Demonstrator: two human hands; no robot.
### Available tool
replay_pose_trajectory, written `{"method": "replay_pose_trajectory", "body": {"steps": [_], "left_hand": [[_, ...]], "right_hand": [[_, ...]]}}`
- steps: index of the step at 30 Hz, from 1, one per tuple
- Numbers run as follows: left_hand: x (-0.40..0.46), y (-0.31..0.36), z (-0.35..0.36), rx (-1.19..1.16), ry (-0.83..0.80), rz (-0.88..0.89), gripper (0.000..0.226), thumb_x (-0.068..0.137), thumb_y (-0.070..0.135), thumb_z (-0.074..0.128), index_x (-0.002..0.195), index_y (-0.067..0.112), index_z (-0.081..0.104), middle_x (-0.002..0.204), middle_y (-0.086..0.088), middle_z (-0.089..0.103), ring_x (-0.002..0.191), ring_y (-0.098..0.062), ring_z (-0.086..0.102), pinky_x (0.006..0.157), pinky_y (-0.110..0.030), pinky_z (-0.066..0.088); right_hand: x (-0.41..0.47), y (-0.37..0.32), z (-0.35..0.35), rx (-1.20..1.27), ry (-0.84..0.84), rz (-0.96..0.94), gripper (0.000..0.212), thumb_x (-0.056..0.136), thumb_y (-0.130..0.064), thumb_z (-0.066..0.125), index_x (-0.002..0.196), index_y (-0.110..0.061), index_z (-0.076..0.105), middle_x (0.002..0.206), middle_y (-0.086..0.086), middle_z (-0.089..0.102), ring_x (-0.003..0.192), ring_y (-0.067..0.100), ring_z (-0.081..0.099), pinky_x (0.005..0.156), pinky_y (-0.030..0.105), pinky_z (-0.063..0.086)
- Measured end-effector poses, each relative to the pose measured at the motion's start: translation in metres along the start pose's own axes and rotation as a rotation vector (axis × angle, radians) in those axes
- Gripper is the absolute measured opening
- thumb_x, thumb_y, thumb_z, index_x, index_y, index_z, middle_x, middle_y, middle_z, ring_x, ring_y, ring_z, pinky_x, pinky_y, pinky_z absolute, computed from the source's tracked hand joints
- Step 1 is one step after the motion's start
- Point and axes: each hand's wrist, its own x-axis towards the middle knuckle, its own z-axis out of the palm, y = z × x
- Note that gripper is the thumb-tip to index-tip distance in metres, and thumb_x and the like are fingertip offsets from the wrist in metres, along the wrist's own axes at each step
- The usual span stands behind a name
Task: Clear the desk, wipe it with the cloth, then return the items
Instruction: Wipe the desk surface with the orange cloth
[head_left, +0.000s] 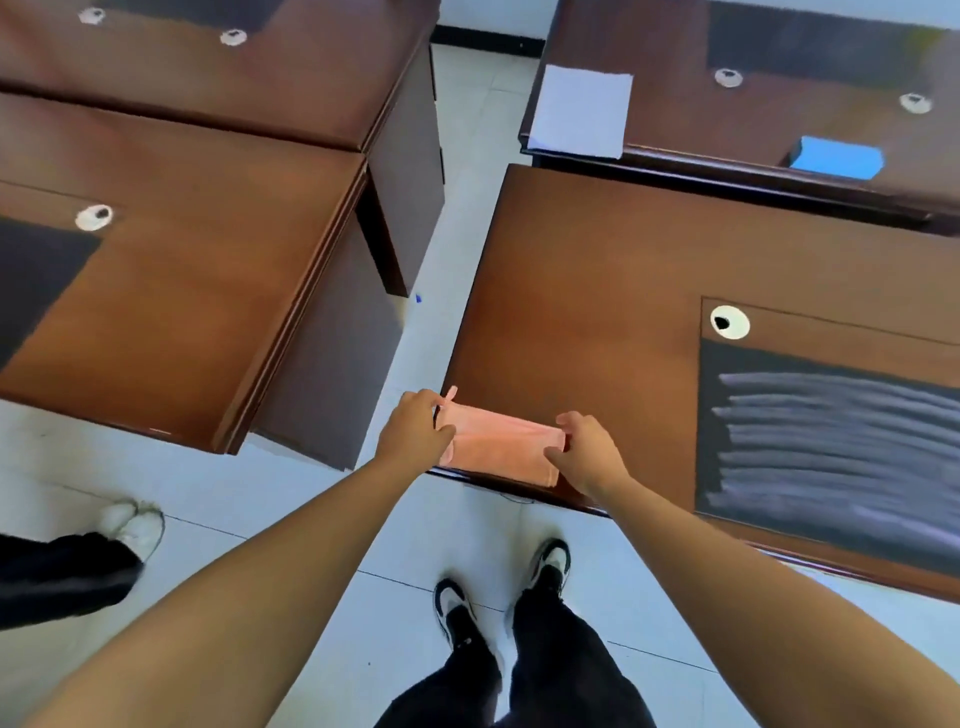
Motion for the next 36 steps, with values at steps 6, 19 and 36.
{"method": "replay_pose_trajectory", "body": {"steps": [6, 19, 36], "left_hand": [[0.017, -0.012, 0.025, 0.072, -0.091, -0.003, 0.060, 0.093, 0.032, 0.078, 0.145, 0.015, 0.053, 0.137, -0.009, 0.058, 0.119, -0.030, 0.063, 0.097, -0.039, 0.055], [0.023, -0.020, 0.020, -0.014, -0.132, 0.007, 0.080, 0.086, 0.021, 0.085, 0.152, 0.024, 0.040, 0.130, -0.008, 0.059, 0.111, -0.030, 0.065, 0.088, -0.044, 0.063], [0.039, -0.013, 0.030, 0.499, -0.127, 0.483, 0.076, 0.094, 0.043, 0.076, 0.160, 0.032, 0.039, 0.163, 0.004, 0.040, 0.155, -0.020, 0.030, 0.131, -0.050, 0.010]], "right_hand": [[0.007, 0.007, 0.022, -0.076, 0.045, 0.044, 0.062, 0.095, -0.035, 0.076, 0.149, -0.015, 0.051, 0.141, 0.009, 0.049, 0.132, 0.030, 0.050, 0.098, 0.044, 0.054], [0.005, -0.004, 0.034, 0.057, 0.189, -0.008, 0.012, 0.095, -0.018, 0.070, 0.105, -0.017, 0.064, 0.106, 0.000, 0.067, 0.102, 0.028, 0.065, 0.077, 0.039, 0.052], [0.004, 0.005, 0.027, -0.021, 0.118, -0.174, 0.017, 0.093, -0.008, 0.065, 0.108, -0.011, 0.073, 0.109, 0.004, 0.065, 0.104, 0.027, 0.058, 0.084, 0.036, 0.045]]}}
